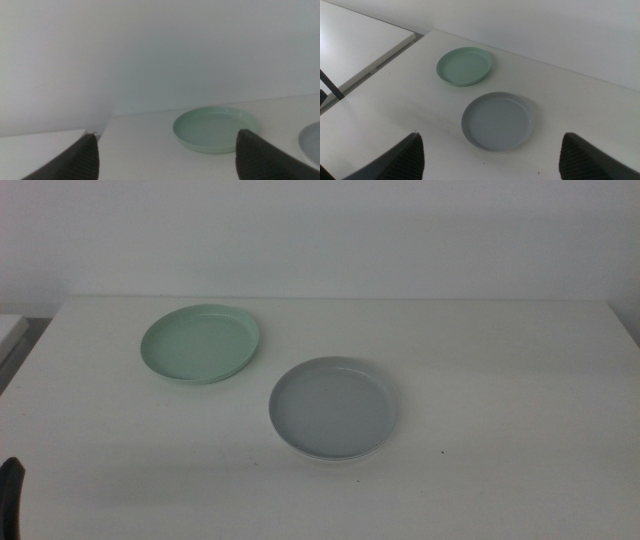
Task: Stack the three bowls on top of each other.
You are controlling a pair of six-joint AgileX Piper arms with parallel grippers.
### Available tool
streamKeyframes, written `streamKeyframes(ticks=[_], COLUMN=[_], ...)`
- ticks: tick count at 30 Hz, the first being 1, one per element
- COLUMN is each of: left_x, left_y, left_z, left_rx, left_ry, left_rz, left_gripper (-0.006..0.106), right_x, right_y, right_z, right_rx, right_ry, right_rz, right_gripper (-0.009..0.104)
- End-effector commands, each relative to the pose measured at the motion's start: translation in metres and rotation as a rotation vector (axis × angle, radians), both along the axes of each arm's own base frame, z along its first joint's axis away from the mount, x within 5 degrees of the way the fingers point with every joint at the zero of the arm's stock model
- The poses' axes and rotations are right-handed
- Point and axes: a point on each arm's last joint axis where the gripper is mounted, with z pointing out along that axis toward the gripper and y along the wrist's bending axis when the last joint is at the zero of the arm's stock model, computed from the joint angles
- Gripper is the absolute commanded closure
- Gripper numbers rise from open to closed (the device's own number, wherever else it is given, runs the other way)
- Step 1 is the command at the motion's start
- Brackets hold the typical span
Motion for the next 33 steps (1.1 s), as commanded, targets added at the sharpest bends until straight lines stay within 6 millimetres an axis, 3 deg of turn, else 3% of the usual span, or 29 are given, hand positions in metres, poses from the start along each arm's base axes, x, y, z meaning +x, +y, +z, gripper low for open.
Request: streamKeyframes(ticks=[1,3,5,9,12,15,19,24,27,33], left_x=[0.0,0.003,0.014,0.06,0.1,0.137,0.193,0.252,0.285,0.357], left_y=[0.0,0.0,0.001,0.001,0.0,0.0,-0.004,-0.01,-0.001,0.008], left_z=[0.0,0.016,0.046,0.103,0.124,0.128,0.104,0.068,0.056,0.031], left_rx=[-0.026,-0.052,-0.052,-0.068,-0.092,-0.103,-0.101,-0.215,-0.312,-0.165], left_ry=[-0.006,0.027,0.094,0.32,0.533,0.774,0.953,1.049,1.177,1.255], left_rz=[0.0,0.007,0.01,0.016,0.017,0.02,-0.031,-0.044,0.02,-0.001], left_gripper=[0.007,0.007,0.007,0.007,0.007,0.007,0.007,0.007,0.007,0.007], right_x=[0.0,0.0,0.0,0.0,0.0,0.0,0.0,0.0,0.0,0.0], right_y=[0.0,0.0,0.0,0.0,0.0,0.0,0.0,0.0,0.0,0.0], right_z=[-0.001,-0.001,-0.001,-0.001,0.0,0.0,0.0,0.0,0.0,0.0], right_rx=[-0.003,-0.003,-0.003,-0.003,-0.001,-0.001,0.005,0.005,0.005,0.005], right_ry=[-0.006,-0.006,-0.006,-0.006,-0.005,-0.005,-0.001,-0.001,-0.001,-0.001], right_rz=[0.003,0.003,0.003,0.003,0.004,0.004,0.001,0.001,0.001,0.001], right_gripper=[0.002,0.002,0.002,0.002,0.002,0.002,0.002,0.002,0.002,0.002])
